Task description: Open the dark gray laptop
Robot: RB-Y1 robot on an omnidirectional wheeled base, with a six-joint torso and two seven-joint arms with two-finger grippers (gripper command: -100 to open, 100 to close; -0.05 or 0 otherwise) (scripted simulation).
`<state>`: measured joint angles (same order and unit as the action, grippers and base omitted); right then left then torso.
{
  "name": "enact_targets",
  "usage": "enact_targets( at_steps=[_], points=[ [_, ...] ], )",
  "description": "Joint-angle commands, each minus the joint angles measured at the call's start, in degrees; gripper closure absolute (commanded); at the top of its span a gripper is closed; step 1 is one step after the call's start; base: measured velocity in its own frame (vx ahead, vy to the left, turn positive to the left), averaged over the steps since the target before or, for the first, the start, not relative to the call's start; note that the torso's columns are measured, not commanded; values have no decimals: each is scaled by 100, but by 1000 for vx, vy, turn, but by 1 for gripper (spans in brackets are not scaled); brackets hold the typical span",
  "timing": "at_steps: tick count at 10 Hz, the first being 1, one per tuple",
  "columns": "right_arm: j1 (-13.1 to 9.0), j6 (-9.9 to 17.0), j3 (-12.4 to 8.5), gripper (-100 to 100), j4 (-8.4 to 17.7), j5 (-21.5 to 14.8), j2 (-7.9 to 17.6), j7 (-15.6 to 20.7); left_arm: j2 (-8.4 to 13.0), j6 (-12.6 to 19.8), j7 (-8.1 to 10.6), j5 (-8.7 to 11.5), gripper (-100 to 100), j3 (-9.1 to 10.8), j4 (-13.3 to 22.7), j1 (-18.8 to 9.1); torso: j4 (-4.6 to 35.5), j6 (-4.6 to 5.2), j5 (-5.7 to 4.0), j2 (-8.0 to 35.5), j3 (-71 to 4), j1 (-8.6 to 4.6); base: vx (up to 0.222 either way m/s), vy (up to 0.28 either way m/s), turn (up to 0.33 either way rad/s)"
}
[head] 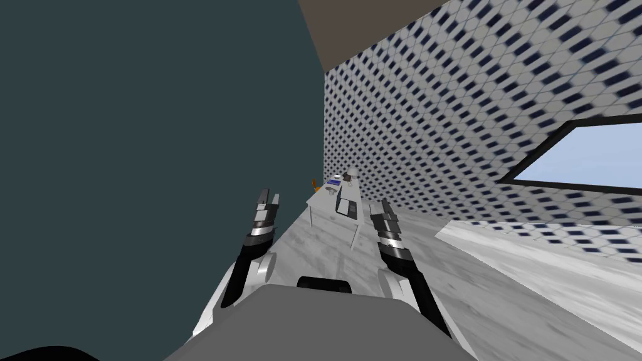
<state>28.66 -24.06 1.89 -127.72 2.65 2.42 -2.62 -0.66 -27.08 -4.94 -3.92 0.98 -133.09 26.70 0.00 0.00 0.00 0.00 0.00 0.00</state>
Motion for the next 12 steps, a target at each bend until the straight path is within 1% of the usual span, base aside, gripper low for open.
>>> enact_targets(
  at_steps=[1,3,9,10,11,12],
  points=[
    [0,0,0,0,0,0,0,0,0,0,0,0,0,0,0,0,235,0,0,232,-467,0,0,0,0],
    [0,0,0,0,-1,0,0,0,0,0,0,0,0,0,-1,0,1006,0,0,1003,-2014,0,0,0,0],
    [0,-1,0,0,-2,0,0,0,0,-1,0,0,0,0,-2,0,3537,0,0,3539,-7073,0,0,0,0],
    [-7,106,15,-100,9,-115,214,56,0,-1,0,0,0,0,-2,0,3960,0,0,3962,-7919,0,46,20,-54],
    [-10,176,25,-100,15,-189,309,92,0,0,0,0,0,0,0,1,4146,1,1,4144,-8320,5,66,46,-85],
    [-14,259,38,-100,20,-279,405,135,0,0,0,0,0,0,1,1,4201,0,3,4193,-8435,12,73,57,-66]
  ],
)
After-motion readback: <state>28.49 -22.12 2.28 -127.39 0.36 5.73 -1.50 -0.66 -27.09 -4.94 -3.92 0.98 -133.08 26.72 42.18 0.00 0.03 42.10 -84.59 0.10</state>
